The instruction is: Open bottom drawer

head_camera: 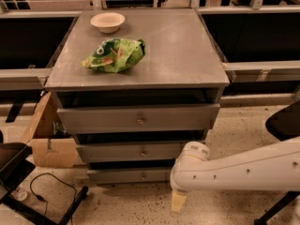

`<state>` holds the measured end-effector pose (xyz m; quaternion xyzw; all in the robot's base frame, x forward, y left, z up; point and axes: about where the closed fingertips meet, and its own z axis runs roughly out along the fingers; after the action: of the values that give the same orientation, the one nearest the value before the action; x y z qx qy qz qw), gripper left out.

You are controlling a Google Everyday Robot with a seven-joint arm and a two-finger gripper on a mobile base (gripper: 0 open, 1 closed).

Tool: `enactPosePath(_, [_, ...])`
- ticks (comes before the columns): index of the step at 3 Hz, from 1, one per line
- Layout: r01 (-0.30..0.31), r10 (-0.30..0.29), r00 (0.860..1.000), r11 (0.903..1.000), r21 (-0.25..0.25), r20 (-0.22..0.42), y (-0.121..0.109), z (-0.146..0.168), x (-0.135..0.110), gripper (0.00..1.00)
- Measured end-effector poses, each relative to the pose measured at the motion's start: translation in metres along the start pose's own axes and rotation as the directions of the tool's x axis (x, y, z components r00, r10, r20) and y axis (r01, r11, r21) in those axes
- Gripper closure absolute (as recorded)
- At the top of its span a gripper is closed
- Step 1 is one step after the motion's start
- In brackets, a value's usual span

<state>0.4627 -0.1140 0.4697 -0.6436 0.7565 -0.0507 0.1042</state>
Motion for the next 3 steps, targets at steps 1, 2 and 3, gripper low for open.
enactPosePath(1, [0.023, -0.023, 1.000, 0.9997, -0.003, -0.011, -0.007, 0.056, -0.009, 0.00])
enactPosePath(2, [0.088, -0.088, 0.996, 0.9958, 0.023, -0.017, -0.012, 0.069, -0.008, 0.00])
enactPosePath(3, [0.089, -0.088, 0.996, 0.9958, 0.024, -0.017, -0.013, 0.069, -0.008, 0.00])
